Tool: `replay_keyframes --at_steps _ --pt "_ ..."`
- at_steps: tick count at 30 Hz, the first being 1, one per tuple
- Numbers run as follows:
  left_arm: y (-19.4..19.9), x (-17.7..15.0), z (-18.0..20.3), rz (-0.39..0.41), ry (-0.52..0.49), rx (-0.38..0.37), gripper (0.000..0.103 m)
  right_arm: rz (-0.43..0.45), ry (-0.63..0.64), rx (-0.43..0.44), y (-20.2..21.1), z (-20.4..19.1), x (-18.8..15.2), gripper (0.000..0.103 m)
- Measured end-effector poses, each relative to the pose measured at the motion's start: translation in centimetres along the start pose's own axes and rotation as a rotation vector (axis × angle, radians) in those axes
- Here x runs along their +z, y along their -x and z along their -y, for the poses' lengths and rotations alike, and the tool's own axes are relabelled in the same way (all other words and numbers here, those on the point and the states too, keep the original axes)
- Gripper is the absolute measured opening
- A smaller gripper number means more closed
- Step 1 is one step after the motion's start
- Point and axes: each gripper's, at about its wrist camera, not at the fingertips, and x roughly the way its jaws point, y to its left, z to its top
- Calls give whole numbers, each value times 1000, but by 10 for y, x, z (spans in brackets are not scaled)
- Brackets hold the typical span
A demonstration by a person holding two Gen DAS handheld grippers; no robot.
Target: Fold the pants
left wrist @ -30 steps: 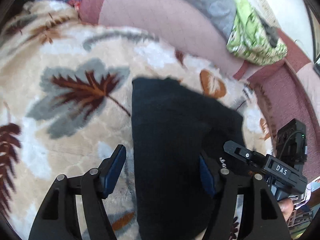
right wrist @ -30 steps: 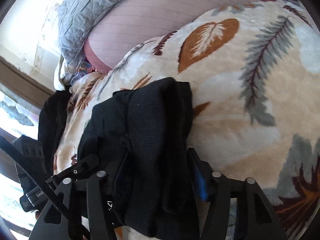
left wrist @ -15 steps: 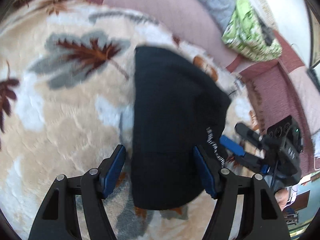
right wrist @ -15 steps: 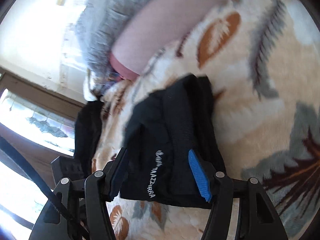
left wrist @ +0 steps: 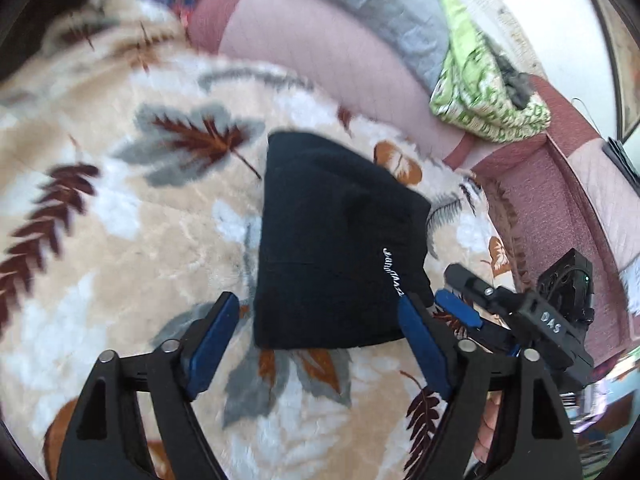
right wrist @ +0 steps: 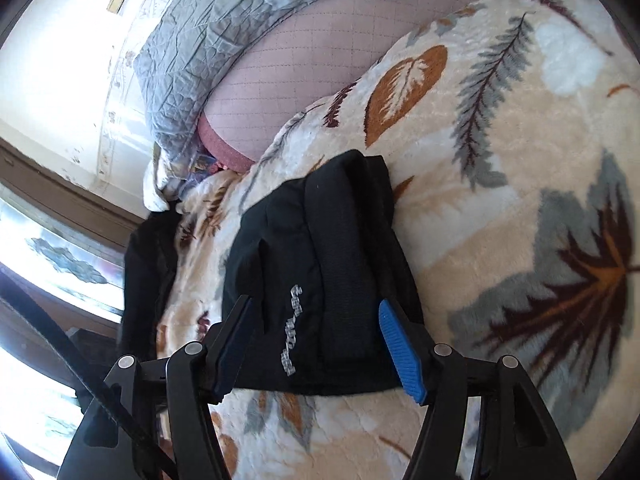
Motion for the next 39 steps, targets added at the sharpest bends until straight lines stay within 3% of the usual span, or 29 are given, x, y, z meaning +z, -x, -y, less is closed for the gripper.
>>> replay_keyframes --at_steps 5,11,16,19,25,32,39 --pt "27 -36 0 76 -50 118 87 43 98 -103 19 -19 -30 72" --pt "50 -65 3 175 -77 277 87 25 108 -162 29 -19 -77 73" --pt "80 -81 24 391 -190 459 98 20 110 -215 35 -13 -108 73" --pt "94 -91 35 493 -242 519 102 19 122 -239 37 -12 -120 73" --pt "104 -98 43 544 -280 489 103 39 176 -267 40 -22 -127 74" --pt "99 -96 48 469 -300 376 103 40 224 -281 36 -30 -130 76" --pt "89 -95 45 417 -303 371 103 7 227 -282 24 -28 -132 76"
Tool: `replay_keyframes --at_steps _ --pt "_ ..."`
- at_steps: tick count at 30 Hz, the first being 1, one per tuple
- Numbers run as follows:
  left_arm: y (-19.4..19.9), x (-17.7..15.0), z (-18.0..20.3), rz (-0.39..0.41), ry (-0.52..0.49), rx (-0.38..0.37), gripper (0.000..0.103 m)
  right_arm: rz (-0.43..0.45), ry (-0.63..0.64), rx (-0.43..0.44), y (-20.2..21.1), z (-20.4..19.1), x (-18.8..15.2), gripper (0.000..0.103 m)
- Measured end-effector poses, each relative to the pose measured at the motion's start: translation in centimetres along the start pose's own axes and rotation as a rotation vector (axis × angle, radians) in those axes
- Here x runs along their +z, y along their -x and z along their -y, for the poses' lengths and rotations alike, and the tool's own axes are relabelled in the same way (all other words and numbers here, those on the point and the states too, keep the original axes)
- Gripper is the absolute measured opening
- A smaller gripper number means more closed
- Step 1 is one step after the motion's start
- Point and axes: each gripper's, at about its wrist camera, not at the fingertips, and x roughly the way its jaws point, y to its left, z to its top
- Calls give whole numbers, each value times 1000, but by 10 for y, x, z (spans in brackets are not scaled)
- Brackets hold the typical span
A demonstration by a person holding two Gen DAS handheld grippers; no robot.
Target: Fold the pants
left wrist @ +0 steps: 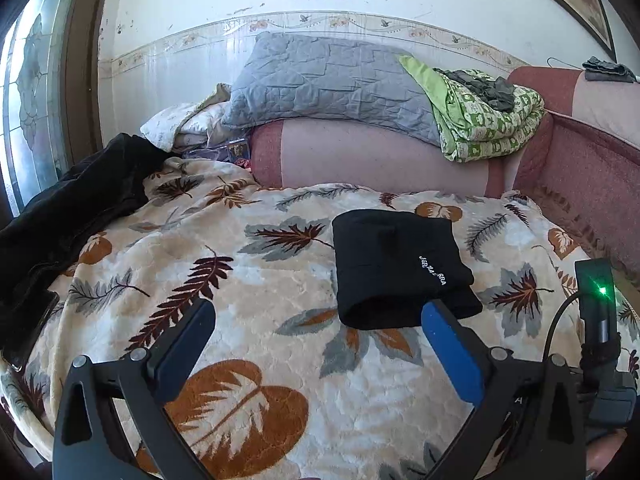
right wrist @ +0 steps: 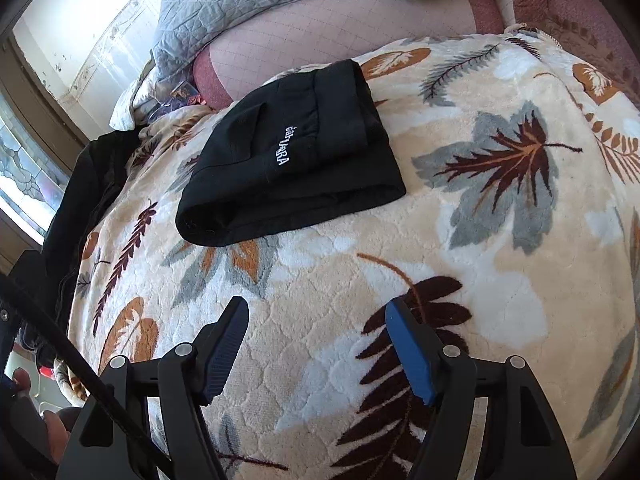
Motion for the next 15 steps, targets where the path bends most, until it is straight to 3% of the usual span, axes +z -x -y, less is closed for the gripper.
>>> replay_keyframes --at_steps 15 --pt "-38 -13 -9 -187 56 -37 103 0 63 -42 -10 -8 -1 80"
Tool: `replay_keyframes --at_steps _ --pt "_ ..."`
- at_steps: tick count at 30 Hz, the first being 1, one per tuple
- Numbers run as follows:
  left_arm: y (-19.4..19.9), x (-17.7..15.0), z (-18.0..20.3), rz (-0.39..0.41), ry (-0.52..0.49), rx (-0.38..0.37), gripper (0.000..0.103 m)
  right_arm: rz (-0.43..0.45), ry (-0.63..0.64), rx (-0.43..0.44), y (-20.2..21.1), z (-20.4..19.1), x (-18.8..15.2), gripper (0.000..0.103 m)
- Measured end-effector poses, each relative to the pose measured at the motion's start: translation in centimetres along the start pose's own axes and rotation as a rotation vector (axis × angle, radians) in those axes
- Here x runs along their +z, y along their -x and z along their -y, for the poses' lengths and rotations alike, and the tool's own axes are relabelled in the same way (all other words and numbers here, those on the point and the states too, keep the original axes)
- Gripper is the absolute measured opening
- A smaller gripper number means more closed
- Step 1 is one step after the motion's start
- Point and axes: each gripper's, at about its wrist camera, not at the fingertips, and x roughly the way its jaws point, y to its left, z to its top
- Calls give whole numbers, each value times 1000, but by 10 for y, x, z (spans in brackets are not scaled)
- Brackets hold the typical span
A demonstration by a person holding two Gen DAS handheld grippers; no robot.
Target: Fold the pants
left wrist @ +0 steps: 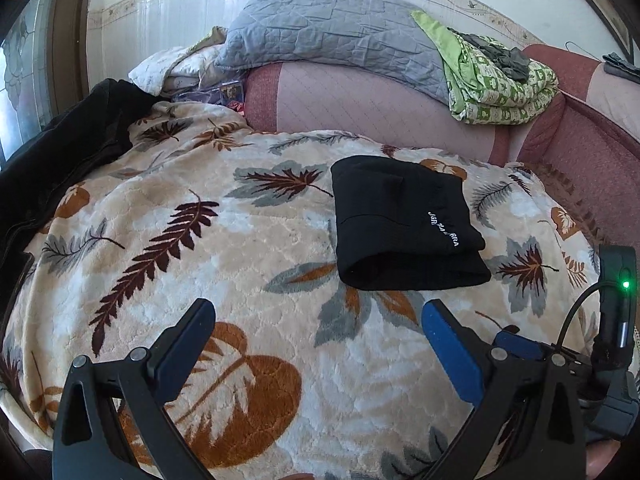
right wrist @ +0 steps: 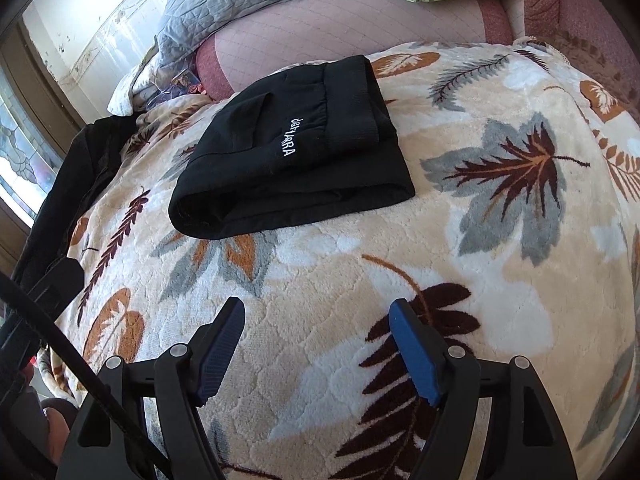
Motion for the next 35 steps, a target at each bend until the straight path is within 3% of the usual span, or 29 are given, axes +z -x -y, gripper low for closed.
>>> replay_keyframes --at_steps 11,24,35 --pt "-24 -7 -2 -104 6 9 103 7 43 -34 -4 -6 -1 82" --pt "-35 -9 -5 -149 24 6 103 54 67 -114 0 -7 0 82" --pt "-35 -11 2 -134 -11 18 103 51 63 -109 -3 -6 1 82"
